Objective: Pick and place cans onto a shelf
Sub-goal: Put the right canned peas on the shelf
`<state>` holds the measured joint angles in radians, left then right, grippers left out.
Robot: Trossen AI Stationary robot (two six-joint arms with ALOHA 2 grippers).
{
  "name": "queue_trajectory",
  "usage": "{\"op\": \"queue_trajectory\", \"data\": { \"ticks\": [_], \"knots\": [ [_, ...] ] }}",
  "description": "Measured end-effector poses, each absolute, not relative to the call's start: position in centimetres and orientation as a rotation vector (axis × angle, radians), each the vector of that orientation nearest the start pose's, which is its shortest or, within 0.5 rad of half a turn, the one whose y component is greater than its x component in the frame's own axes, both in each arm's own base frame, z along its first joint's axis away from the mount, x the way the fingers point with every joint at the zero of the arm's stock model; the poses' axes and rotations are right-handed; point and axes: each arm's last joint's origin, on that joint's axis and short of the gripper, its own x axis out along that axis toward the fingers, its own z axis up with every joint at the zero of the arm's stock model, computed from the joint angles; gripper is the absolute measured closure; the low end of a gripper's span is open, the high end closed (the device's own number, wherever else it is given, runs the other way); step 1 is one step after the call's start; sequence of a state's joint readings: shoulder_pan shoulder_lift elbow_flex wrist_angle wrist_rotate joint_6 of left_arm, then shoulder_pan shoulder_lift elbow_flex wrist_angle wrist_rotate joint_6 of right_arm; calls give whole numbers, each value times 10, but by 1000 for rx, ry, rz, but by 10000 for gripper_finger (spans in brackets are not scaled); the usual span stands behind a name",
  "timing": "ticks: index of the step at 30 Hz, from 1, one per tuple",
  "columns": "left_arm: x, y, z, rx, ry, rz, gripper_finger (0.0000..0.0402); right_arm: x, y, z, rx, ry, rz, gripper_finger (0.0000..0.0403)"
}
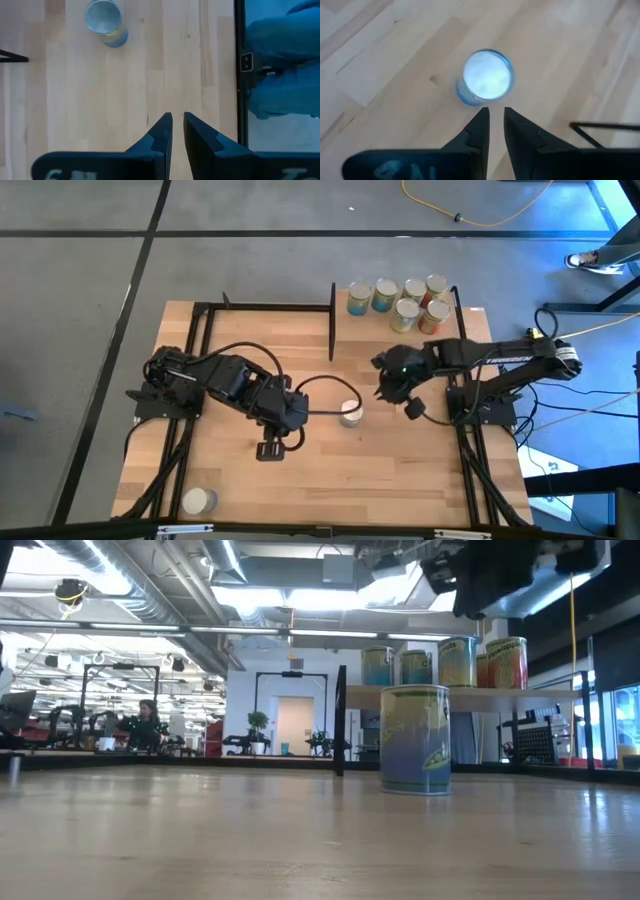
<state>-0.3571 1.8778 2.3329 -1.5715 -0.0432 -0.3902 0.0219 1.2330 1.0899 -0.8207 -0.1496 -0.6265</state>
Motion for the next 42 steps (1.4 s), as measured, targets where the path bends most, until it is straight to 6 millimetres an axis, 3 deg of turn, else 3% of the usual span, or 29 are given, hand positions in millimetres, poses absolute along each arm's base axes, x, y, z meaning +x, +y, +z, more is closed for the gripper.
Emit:
{"op": "queue_trajectory", "data": {
  "ticks": [5, 11, 15, 21, 27, 42],
  "knots": [
    [313, -121, 430, -114, 1131, -77, 360, 241, 25, 270, -573, 893, 493, 343],
    [313, -122, 430, -111, 1131, -80, 360, 252, 50, 248, -830, 930, 442, 343],
    [313, -121, 430, -113, 1131, -78, 360, 262, 64, 235, -907, 928, 487, 343],
    [313, -121, 430, -115, 1131, -77, 360, 272, 70, 217, -956, 968, 528, 343],
    [313, -121, 430, -116, 1131, -76, 360, 278, 70, 209, -1038, 991, 496, 343],
    [313, -121, 430, -116, 1131, -76, 360, 278, 80, 220, -1112, 940, 487, 343]
  ]
}}
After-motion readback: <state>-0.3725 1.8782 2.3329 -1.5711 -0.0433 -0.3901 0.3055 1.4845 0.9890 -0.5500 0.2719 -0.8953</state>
